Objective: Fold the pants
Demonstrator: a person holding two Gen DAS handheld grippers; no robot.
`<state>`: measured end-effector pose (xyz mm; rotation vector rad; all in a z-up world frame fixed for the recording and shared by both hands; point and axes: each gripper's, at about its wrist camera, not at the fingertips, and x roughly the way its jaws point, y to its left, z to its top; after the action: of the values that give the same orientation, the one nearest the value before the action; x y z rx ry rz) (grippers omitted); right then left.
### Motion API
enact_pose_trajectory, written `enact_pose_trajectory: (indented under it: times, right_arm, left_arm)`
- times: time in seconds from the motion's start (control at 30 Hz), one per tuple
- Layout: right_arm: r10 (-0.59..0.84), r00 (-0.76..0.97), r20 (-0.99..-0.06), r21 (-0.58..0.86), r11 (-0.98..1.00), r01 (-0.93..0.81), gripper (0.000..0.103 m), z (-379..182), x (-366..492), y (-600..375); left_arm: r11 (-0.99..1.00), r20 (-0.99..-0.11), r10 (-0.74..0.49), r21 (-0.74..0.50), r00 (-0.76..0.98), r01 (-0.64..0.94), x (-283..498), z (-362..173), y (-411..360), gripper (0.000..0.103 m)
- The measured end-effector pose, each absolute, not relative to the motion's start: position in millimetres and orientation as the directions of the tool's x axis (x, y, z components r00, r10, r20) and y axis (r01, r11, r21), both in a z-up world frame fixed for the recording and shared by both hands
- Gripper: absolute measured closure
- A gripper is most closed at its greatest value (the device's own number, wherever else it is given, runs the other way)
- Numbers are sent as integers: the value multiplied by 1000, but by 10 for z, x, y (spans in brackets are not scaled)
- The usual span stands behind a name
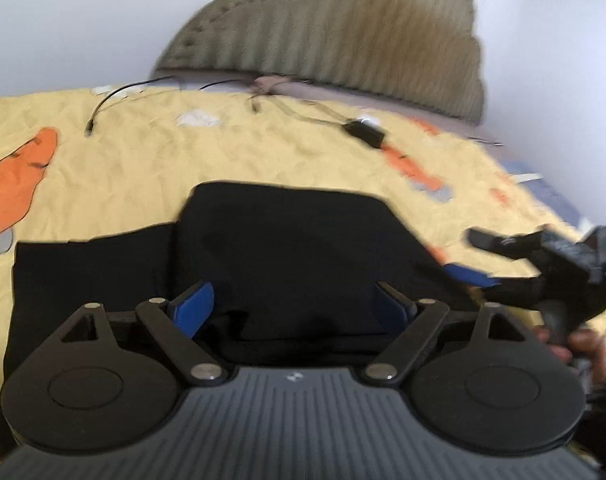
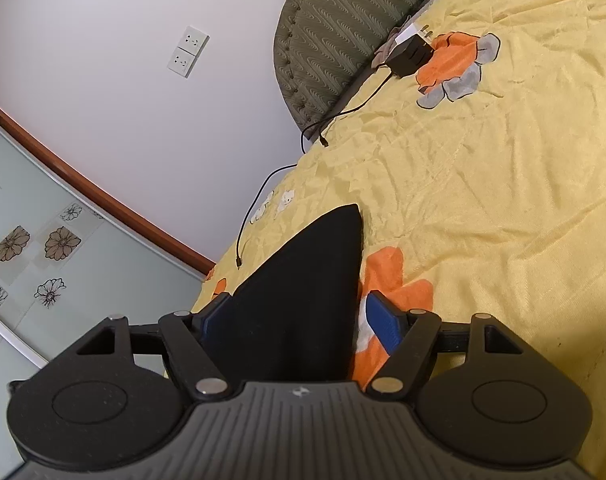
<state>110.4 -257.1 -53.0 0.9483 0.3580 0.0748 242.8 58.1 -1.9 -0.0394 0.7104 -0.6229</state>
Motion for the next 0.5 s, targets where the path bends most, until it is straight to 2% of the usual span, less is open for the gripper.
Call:
enact_pose_trajectory:
  times: [0.2, 0.3, 0.4, 0.5]
  right_arm:
    - [224, 938, -264, 809, 581, 89, 30, -535, 1109, -2577]
    - [230, 937, -262, 823, 560, 93, 29, -529, 1096, -2596]
    - [236, 939, -249, 825, 560, 78, 26, -460, 1076, -2582]
    - [220, 946, -236, 814, 577, 69, 21, -430, 1051, -2560]
  left_arm:
    - [825, -555, -565, -363, 610, 433, 2327, 40, 981, 19]
    - [840, -585, -542, -374, 603, 392, 2374, -38, 1041, 19]
    - [815, -562, -580, -419, 590, 402, 2447, -92, 988, 19]
    - [816, -563, -578, -386, 591, 431, 2480, -103, 863, 15]
